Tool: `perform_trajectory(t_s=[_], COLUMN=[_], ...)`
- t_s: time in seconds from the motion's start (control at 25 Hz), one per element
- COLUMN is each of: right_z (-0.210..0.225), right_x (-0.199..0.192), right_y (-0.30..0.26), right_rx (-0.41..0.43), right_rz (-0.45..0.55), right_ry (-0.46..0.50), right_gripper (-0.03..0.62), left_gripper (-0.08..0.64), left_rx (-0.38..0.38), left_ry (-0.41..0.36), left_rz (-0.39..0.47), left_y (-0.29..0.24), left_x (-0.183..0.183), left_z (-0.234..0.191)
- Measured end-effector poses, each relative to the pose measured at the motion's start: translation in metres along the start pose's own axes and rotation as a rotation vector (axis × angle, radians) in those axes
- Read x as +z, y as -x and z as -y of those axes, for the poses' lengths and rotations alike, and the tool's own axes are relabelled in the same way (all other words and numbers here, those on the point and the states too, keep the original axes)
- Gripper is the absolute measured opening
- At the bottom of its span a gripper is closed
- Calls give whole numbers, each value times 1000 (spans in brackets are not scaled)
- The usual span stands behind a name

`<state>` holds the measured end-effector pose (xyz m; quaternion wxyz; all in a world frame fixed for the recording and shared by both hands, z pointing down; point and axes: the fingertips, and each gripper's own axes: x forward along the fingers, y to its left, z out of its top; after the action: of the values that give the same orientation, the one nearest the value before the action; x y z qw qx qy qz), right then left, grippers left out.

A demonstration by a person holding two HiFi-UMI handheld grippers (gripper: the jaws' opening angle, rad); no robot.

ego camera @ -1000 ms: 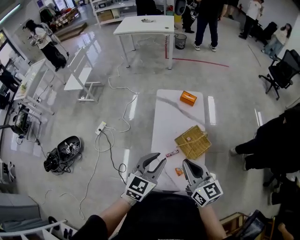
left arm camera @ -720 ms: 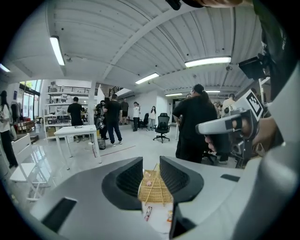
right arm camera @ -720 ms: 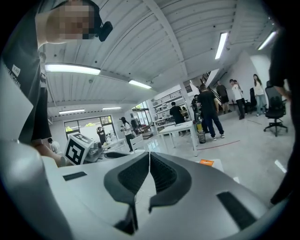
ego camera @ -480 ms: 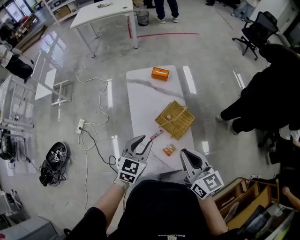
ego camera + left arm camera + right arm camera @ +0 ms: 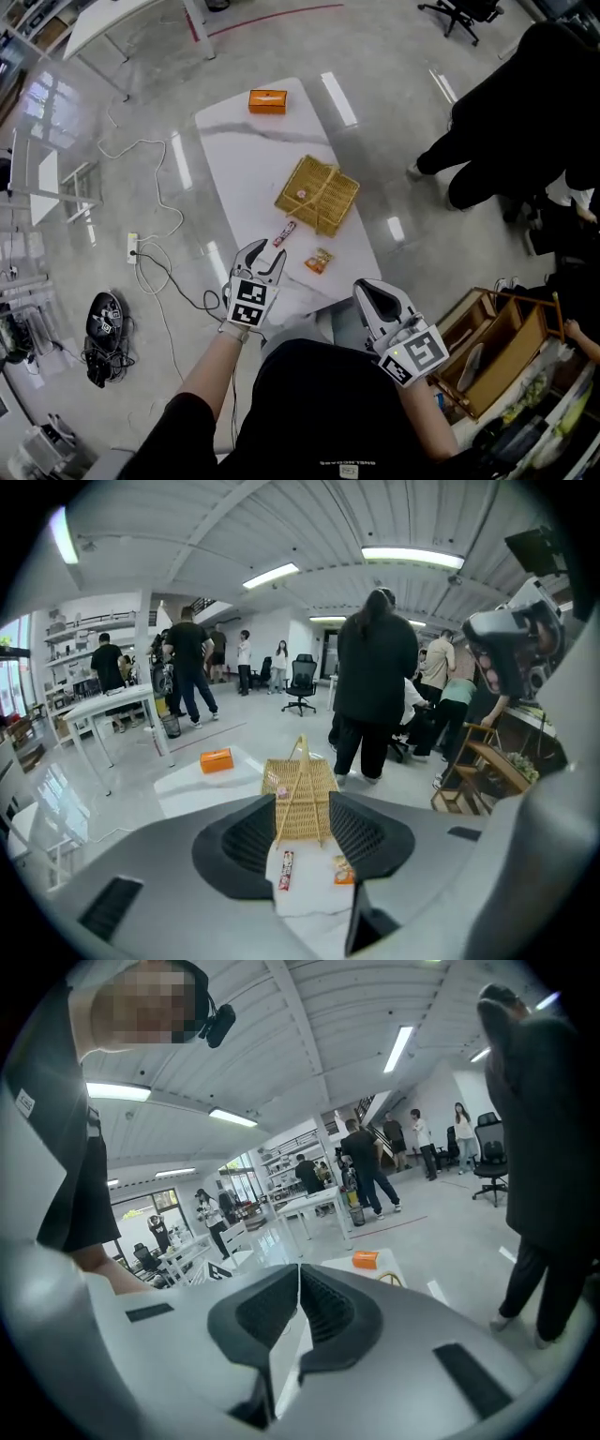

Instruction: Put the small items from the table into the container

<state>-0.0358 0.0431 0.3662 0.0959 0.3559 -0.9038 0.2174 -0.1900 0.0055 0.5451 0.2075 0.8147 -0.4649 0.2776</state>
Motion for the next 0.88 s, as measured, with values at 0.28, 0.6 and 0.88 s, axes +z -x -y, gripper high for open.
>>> perform_trajectory(t_s=[0.28,0.6,0.88], right_z=[14,31,49], right_x=[-31,-78,-117], right_y=[4,-12,-29], right_rx=[-65,-66,-69], right_rz=[-64,-138,-183], right_ry=[-69,-119,-157], right_gripper=[11,11,11], left_gripper=[190,198,198], left_rx=[-69,-65,-61], left_ry=[-88,-109,-136], left_rz=[-170,-308,-402], left_y=[-61,-129,-184], left_x=[-62,-139,-193], left_z=[0,-16,-25])
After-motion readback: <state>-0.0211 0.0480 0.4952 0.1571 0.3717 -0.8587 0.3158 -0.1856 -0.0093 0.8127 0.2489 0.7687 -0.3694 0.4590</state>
